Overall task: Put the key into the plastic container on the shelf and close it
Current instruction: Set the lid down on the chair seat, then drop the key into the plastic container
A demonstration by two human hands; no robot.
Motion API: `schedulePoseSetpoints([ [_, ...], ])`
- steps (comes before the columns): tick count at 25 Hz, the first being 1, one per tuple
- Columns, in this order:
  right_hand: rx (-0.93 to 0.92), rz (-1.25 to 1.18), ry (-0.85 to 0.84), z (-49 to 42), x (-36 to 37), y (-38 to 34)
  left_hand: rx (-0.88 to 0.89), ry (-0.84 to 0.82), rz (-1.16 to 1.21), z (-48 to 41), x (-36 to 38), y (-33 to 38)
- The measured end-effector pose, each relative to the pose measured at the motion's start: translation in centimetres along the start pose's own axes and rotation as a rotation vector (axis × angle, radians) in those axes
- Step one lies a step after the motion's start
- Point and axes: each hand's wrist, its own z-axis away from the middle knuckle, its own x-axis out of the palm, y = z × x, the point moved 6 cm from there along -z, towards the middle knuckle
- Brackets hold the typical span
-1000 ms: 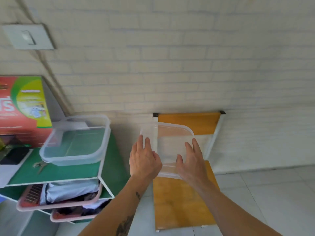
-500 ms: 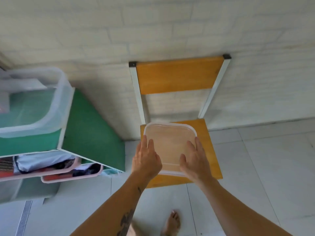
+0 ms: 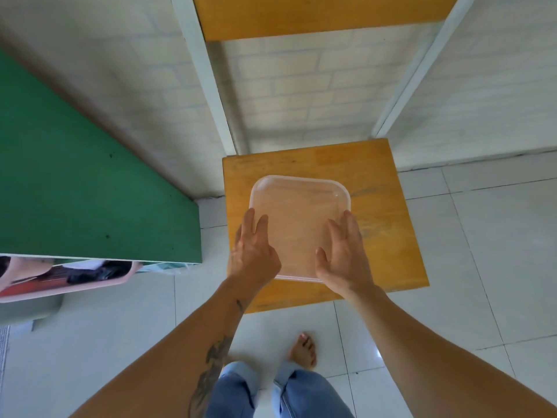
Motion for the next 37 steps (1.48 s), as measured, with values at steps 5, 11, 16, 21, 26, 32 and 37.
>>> schedulePoseSetpoints([
  [5, 0.065, 0.126, -0.084, 0.0, -0.6, -0.4, -0.114, -0.063, 0.065, -0.1, -1.1, 0.4],
  [11, 0.035, 0.049, -0.132, 2.5, -6.5, -6.3, -0.227, -0.080, 0.183, 2.3, -9.3, 2.6],
  [16, -0.057, 0.009, -0.187, 6.6, -13.9, -12.8, -0.254, 0.013, 0.280, 7.5, -19.0, 4.8],
  [21, -0.264, -0.009, -0.142, 9.8, -21.4, -19.9, -0.196, 0.156, 0.246, 13.2, -28.3, 6.8],
  [26, -0.438, -0.057, -0.060, 11.6, -24.9, -27.7, -0.163, 0.335, 0.282, 17.3, -35.9, 6.2],
  [32, -0.615, -0.043, -0.036, 13.4, -24.8, -37.8, -0.135, 0.528, 0.314, 20.3, -43.1, 0.6],
  [37, -0.690, -0.007, -0.008, 13.8, -22.3, -46.4, -0.147, 0.616, 0.370, 20.7, -47.3, -6.8],
])
